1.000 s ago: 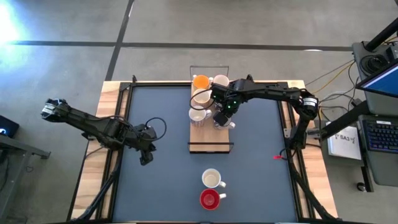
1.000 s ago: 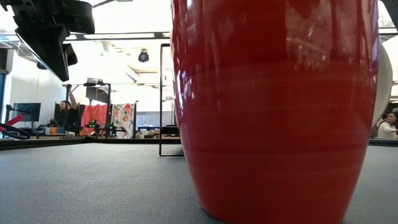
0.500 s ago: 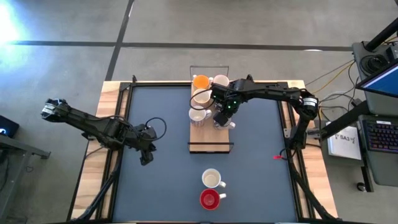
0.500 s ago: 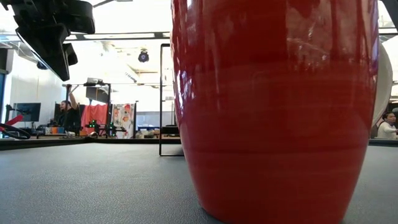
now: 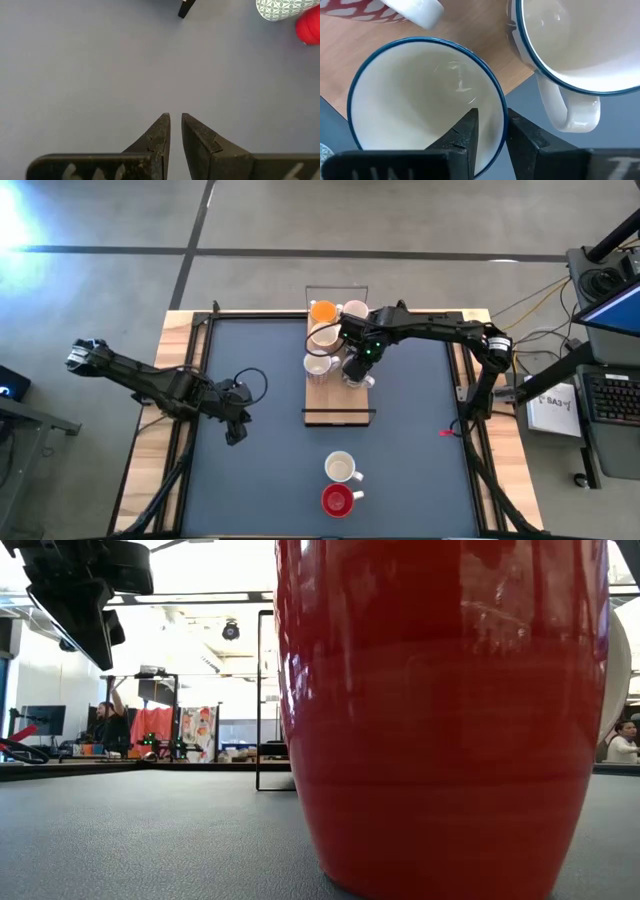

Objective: Place coffee mugs
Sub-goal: Put the blue mug on the shelf, then put the green mug on the shelf

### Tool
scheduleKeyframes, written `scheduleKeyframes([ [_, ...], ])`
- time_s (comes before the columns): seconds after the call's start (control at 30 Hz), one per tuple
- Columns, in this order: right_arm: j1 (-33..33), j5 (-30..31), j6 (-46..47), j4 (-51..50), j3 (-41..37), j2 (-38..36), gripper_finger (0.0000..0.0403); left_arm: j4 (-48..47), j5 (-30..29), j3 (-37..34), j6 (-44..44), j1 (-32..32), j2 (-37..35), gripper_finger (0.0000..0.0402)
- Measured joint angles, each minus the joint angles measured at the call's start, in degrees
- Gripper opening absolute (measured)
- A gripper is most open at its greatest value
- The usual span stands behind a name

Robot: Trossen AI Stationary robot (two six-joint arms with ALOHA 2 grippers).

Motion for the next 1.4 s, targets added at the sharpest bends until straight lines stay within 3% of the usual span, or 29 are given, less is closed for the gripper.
scheduleKeyframes([
  [0.8,0.46,0.07,2.28,-4.19,9.05,-0.05,0.0069,0.07,0.0,-0.36,-1.09,-0.02,0.0,0.0029],
  [1.2,8.85,0.21,8.4,-5.94,9.29,-0.73,0.007,0.0,0.02,-0.36,0.62,-0.09,-0.23,0.0029],
  [1.4,12.07,3.17,9.76,-6.32,9.29,-0.83,0.0063,0.37,0.24,-0.36,0.1,-0.09,-0.35,0.0029],
])
